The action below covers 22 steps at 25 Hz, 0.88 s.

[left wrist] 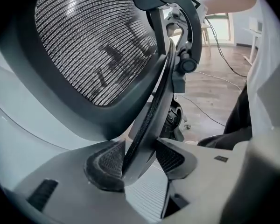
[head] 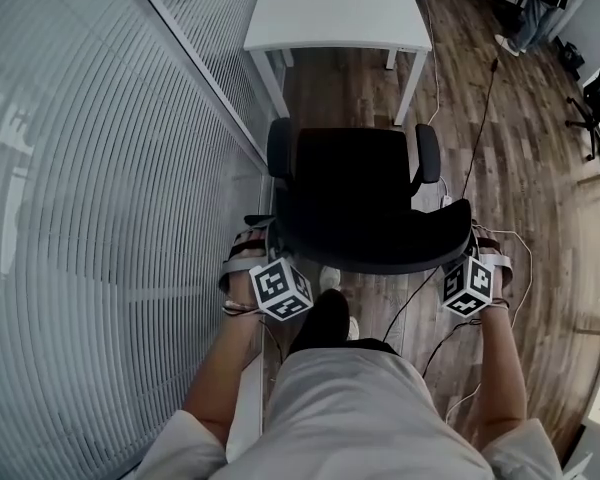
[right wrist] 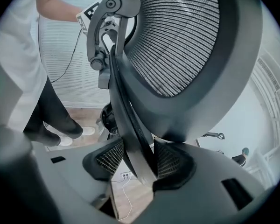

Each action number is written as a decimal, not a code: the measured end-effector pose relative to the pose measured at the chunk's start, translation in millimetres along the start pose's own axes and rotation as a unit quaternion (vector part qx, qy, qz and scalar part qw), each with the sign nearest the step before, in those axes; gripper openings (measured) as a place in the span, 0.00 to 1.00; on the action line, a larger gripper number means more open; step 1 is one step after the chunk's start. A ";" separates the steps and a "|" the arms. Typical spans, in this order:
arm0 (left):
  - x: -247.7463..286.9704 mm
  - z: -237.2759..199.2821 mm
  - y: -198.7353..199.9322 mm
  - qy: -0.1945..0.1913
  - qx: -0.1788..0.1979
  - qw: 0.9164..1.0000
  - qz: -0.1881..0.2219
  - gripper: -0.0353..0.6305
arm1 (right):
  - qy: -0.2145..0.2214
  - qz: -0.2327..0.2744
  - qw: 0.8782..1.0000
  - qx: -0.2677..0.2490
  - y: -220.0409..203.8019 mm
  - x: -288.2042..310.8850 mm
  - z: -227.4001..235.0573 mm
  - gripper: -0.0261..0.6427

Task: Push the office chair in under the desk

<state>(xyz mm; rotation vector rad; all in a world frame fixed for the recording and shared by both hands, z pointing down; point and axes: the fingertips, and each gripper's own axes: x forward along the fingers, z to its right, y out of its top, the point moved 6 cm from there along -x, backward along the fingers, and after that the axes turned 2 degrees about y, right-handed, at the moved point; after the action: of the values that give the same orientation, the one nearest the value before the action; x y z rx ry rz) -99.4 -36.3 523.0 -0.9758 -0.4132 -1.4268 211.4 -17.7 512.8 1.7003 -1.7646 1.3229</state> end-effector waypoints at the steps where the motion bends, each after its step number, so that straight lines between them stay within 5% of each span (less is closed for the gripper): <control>1: 1.9 -3.5 0.5 0.000 0.000 1.000 0.000 0.39 | 0.001 0.000 1.000 0.000 1.1 1.9 3.5 0.36; 22: 56.1 -81.6 -8.2 0.003 0.025 1.000 0.007 0.38 | -0.001 -0.022 1.000 0.015 37.8 57.9 64.8 0.36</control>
<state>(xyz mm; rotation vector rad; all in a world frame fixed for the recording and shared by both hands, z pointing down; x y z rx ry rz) -123.0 -132.8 521.5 -0.9320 -0.4344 -1.4010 186.4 -109.2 511.8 1.7478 -1.7067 1.3353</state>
